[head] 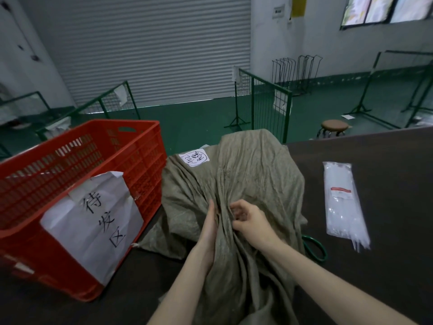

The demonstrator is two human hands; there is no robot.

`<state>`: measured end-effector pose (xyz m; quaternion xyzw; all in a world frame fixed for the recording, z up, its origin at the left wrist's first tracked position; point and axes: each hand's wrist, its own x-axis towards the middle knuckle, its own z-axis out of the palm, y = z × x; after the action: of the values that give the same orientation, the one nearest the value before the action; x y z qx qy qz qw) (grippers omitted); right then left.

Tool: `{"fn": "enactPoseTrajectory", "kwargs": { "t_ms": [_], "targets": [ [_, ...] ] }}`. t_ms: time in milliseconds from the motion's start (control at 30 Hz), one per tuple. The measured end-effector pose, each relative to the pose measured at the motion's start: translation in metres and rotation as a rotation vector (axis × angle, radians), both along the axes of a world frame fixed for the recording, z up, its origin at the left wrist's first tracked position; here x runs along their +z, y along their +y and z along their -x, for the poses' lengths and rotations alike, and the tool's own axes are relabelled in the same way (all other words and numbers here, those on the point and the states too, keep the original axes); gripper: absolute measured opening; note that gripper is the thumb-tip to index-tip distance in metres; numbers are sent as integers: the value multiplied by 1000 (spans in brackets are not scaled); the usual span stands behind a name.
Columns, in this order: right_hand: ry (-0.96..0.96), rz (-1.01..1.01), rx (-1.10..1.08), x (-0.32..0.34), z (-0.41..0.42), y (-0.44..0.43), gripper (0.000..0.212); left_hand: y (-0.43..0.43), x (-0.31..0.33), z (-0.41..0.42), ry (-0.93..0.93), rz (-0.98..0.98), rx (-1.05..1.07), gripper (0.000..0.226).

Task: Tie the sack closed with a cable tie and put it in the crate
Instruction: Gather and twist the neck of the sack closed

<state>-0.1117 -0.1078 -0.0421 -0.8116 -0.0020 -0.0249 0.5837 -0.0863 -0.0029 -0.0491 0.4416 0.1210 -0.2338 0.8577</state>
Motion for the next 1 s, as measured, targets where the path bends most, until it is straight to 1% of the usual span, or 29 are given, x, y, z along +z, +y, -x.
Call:
{"fn": "enactPoseTrajectory", "kwargs": {
  "t_ms": [67,133,200,267,333,367,433,467,500,533,567,600,633,667,700,733,800,867,1000],
  "targets": [
    [-30,90,55,-2,5,4,31,2,3,0,3,2,-2,77],
    [-45,169,101,-1,10,5,31,1,6,-2,-14,0,12,65],
    [-25,235,134,-1,14,3,31,-1,2,-5,12,-34,8,56],
    [28,245,163,1,16,-1,25,-1,0,-4,43,-101,-10,47],
    [92,180,186,6,15,-8,14,-2,-5,-5,92,-126,-18,51],
    [118,143,189,9,13,-12,16,-1,-5,-4,112,-143,-50,55],
    [142,52,148,17,8,-19,25,-1,-8,-4,130,-168,-87,57],
    [133,-10,106,21,6,-22,26,0,-13,-6,135,-186,-91,51],
    [97,-26,41,26,5,-24,26,-1,-12,-5,120,-204,-93,40],
    [39,-20,-44,29,3,-27,22,-1,-11,-3,95,-243,-82,30],
    [-7,35,-126,31,2,-31,17,-2,-9,-1,92,-256,-80,27],
    [-24,94,-184,33,1,-35,13,-3,-9,-2,111,-224,-82,29],
    [1,164,-229,31,0,-39,20,-4,-7,-1,128,-192,-90,33],
    [51,208,-264,29,-1,-43,31,-7,-6,0,146,-163,-99,36],
    [117,218,-281,27,-1,-45,41,-8,-5,0,150,-136,-103,35],
    [174,184,-287,23,-1,-47,48,-9,-6,-1,149,-122,-99,33],
    [268,41,-256,14,0,-47,57,-8,-8,0,143,-124,-114,33],
    [312,-98,-201,5,0,-42,61,-7,-10,0,155,-140,-151,37],
    [273,-116,-141,3,-6,-35,54,-6,-10,0,168,-117,-142,39]
  ]
}}
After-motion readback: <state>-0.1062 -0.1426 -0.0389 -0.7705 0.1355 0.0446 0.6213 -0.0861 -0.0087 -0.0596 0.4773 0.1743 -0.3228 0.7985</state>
